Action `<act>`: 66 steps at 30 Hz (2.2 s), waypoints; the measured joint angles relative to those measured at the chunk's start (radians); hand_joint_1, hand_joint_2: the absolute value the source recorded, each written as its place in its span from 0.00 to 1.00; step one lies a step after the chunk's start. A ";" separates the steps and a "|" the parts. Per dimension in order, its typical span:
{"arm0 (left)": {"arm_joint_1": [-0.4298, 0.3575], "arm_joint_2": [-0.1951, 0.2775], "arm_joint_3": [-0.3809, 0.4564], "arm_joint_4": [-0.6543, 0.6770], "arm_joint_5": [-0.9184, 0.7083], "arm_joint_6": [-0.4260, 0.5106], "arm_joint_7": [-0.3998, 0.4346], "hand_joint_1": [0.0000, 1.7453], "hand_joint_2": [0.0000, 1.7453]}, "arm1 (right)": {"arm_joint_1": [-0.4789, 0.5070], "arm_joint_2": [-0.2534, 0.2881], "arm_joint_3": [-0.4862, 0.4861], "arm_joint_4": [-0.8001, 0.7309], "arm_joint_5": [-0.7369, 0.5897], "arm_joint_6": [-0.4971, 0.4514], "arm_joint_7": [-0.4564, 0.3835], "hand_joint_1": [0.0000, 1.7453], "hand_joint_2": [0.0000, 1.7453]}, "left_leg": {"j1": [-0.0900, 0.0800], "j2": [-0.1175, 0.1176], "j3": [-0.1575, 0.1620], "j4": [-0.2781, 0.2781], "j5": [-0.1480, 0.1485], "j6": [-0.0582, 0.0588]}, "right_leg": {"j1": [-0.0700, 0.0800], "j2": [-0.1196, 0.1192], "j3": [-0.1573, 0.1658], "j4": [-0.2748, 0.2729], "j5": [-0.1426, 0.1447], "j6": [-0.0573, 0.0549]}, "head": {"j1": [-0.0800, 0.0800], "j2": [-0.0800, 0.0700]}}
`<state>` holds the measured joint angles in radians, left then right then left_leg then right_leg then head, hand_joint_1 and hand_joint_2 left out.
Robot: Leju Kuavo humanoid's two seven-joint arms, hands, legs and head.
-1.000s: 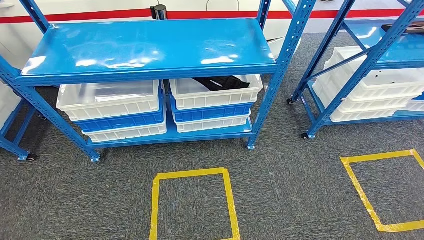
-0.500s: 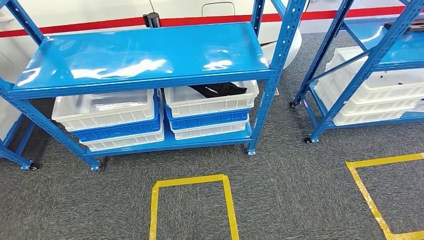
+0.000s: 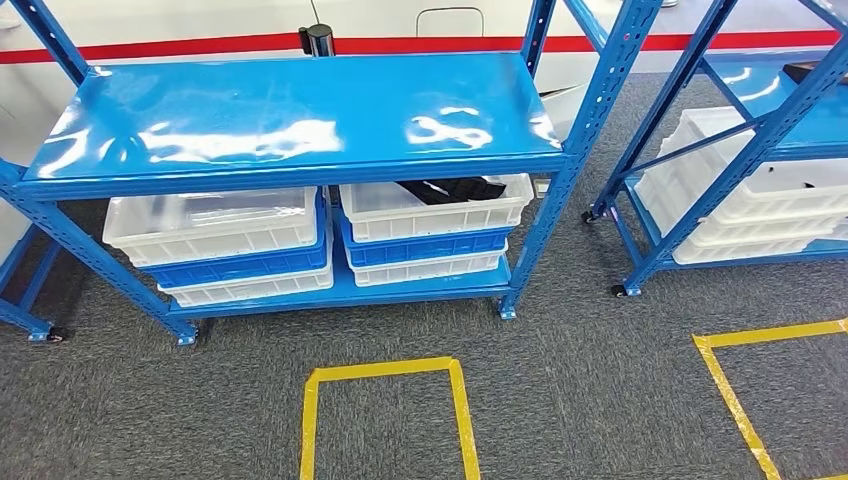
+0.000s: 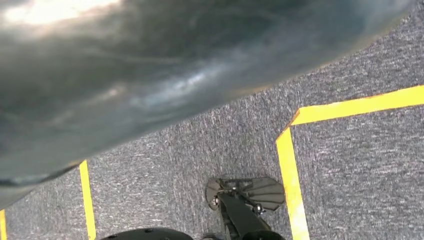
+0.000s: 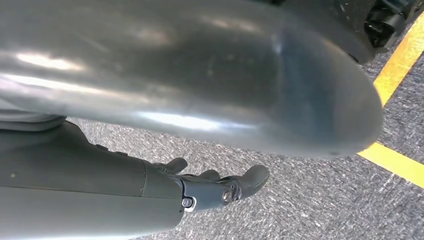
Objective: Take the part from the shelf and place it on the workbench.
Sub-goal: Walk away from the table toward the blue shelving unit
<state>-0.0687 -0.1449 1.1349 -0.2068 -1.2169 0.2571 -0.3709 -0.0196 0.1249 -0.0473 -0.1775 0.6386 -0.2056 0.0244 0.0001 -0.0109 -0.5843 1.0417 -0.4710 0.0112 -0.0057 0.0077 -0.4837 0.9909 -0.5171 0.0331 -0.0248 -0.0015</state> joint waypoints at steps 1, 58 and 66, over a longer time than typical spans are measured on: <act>0.000 0.000 0.000 0.000 0.000 0.000 -0.001 0.00 0.00 | 0.000 0.000 0.000 0.000 0.000 0.000 0.000 0.00 0.00 | -0.001 0.000 -0.001 0.000 -0.001 0.001 | 0.000 0.000 -0.001 -0.003 0.000 -0.001 | 0.000 0.000; 0.000 -0.001 0.000 0.000 -0.007 0.003 -0.001 0.00 0.00 | 0.000 -0.004 0.001 0.000 0.017 0.012 -0.002 0.00 0.00 | 0.013 -0.009 -0.028 0.070 -0.053 -0.026 | -0.020 -0.012 -0.067 0.015 0.046 -0.013 | 0.007 0.000; 0.001 0.001 0.000 0.000 -0.007 0.004 0.000 0.00 0.00 | 0.002 -0.002 0.001 0.000 0.017 0.012 -0.003 0.00 0.00 | 0.024 0.024 -0.035 0.068 -0.009 -0.041 | -0.018 -0.022 -0.043 0.019 0.027 -0.008 | 0.003 0.000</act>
<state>-0.0682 -0.1443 1.1349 -0.2069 -1.2242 0.2607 -0.3713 -0.0179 0.1234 -0.0465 -0.1770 0.6558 -0.1935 0.0217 0.0245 0.0134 -0.6191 1.1098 -0.4797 -0.0300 -0.0235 -0.0142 -0.5270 1.0103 -0.4906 0.0248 -0.0218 -0.0015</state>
